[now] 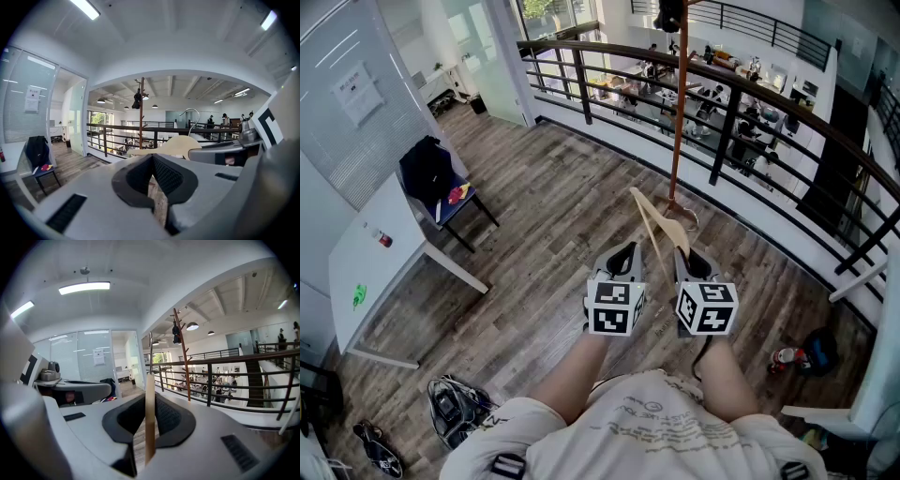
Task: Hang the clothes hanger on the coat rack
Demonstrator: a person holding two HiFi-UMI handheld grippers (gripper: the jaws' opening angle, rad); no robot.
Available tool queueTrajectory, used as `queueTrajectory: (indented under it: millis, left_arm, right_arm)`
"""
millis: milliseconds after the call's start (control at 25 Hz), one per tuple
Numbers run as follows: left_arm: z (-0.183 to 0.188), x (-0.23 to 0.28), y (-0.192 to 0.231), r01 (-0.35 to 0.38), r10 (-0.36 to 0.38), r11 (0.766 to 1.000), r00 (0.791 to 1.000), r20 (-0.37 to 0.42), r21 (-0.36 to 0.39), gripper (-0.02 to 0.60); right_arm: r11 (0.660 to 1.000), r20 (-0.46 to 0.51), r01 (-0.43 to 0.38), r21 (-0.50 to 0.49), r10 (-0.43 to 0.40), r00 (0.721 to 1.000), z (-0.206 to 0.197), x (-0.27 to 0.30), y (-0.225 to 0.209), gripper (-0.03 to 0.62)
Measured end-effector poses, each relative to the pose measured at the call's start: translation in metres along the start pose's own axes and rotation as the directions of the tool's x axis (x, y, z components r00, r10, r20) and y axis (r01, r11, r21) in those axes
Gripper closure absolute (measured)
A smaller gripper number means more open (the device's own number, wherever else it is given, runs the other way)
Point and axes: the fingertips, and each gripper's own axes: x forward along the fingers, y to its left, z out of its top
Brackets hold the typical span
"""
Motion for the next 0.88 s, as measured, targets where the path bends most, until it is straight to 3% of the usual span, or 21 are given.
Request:
queueTrajectory:
  millis: [880]
  left_arm:
    - [0.003,0.040,-0.043,-0.028,0.028,1.000,1.000,-0.007,-0.014,0.578]
  right_arm:
    - [1.000,0.017,-0.030,0.008,0.030,0.999,0.005,-0.003,-0.058,0.543]
